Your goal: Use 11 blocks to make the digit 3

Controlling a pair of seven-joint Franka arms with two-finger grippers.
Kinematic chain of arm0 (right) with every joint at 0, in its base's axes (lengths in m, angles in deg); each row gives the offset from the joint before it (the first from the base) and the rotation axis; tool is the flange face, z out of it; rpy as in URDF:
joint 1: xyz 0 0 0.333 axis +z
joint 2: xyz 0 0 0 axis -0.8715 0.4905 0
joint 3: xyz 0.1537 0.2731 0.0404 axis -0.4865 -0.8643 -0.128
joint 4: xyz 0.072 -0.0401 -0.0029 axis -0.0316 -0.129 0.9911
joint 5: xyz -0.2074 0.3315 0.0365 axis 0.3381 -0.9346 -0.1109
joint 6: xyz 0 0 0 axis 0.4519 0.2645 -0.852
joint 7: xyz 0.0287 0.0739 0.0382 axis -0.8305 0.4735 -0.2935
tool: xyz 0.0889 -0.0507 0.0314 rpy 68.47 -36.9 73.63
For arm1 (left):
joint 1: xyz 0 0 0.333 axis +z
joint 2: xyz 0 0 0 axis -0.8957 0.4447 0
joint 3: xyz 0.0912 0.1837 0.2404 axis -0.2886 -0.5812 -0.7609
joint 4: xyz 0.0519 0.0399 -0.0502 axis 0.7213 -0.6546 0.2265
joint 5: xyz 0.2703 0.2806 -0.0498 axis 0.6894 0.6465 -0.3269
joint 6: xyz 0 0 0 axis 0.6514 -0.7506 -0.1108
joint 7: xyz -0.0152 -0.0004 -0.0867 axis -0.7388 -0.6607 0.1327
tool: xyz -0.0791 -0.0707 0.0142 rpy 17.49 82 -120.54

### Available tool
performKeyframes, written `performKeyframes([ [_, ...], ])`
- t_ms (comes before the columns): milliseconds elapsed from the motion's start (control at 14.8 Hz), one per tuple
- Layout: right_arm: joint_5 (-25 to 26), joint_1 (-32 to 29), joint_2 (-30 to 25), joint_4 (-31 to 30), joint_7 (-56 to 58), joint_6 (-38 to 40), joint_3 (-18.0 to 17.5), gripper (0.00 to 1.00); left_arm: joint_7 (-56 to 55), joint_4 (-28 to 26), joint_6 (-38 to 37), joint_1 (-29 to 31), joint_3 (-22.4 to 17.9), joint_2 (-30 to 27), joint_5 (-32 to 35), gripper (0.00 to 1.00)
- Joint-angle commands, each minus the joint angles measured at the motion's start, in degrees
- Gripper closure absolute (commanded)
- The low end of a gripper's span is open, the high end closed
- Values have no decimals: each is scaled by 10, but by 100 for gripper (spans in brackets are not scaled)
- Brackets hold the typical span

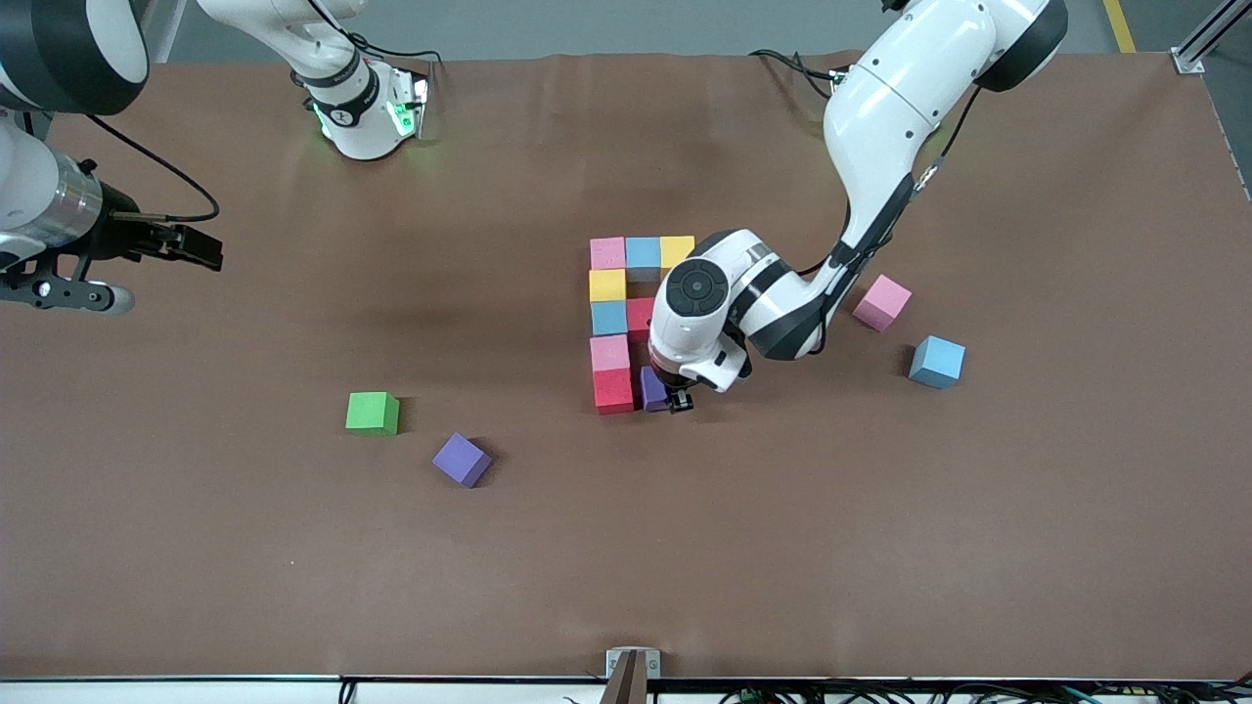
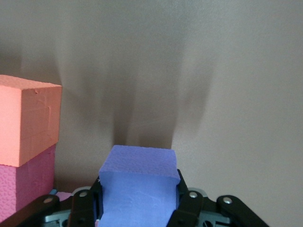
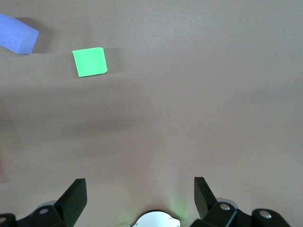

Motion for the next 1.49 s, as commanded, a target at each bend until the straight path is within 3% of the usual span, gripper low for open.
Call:
performKeyframes([
  [0, 2, -6, -2, -2, -2, 3, -5, 0, -11, 21, -1, -13, -12, 15, 11, 94],
  [1148, 2, -5, -2, -2, -2, 3, -5, 0, 3, 45, -1, -29, -14, 43, 12, 91],
  [1418, 2, -5, -2, -3, -2, 3, -5, 0, 4, 45, 0, -27, -14, 45, 11, 62],
])
